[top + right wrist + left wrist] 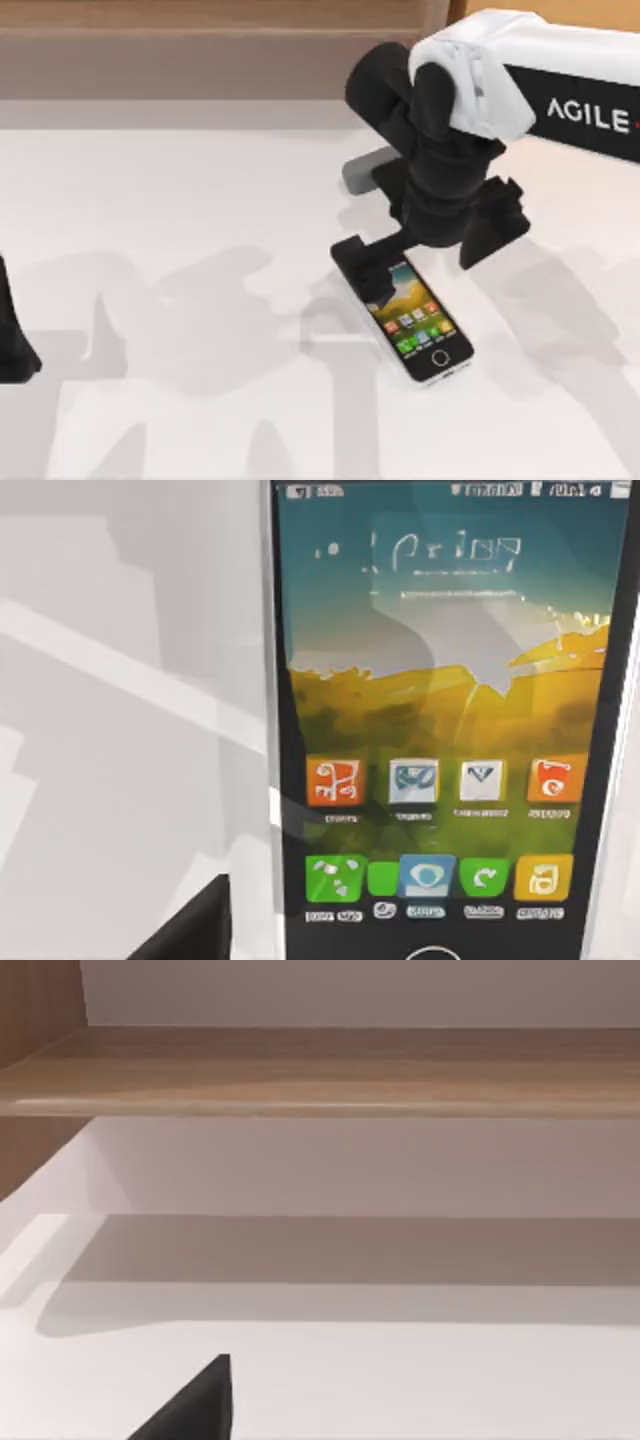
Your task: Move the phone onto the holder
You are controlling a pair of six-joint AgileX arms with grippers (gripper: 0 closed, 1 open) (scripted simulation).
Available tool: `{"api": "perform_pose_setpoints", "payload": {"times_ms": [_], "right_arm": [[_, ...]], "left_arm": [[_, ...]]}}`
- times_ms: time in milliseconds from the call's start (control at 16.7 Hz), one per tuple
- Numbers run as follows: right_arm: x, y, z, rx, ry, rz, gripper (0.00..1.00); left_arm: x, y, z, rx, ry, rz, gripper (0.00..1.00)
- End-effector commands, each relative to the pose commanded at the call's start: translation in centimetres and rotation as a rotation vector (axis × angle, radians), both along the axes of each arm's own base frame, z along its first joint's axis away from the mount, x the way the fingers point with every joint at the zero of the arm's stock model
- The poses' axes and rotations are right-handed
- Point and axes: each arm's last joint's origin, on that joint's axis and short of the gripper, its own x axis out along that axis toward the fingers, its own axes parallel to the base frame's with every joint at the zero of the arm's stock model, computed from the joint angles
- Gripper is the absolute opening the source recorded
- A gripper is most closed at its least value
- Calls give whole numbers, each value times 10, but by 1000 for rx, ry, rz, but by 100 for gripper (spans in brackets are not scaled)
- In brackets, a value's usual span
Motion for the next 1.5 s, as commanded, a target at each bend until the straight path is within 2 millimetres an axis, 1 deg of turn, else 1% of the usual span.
{"api": "perform_pose_setpoints", "payload": {"times_ms": [120, 480, 600, 960, 1080, 1260, 1500], "right_arm": [[3, 6, 1, 10, -8, 4, 100], [4, 4, 1, 11, -10, 0, 100], [4, 5, -12, 8, -6, 4, 100], [5, 7, -72, 12, -11, 4, 100], [4, 7, -79, 10, -8, 4, 100], [4, 7, -79, 10, -8, 4, 100], [4, 7, -79, 10, -8, 4, 70]], "left_arm": [[0, 0, 0, 0, 0, 0, 100], [0, 0, 0, 0, 0, 0, 100], [0, 0, 0, 0, 0, 0, 100], [0, 0, 0, 0, 0, 0, 100], [0, 0, 0, 0, 0, 0, 100], [0, 0, 0, 0, 0, 0, 100], [0, 0, 0, 0, 0, 0, 100]]}}
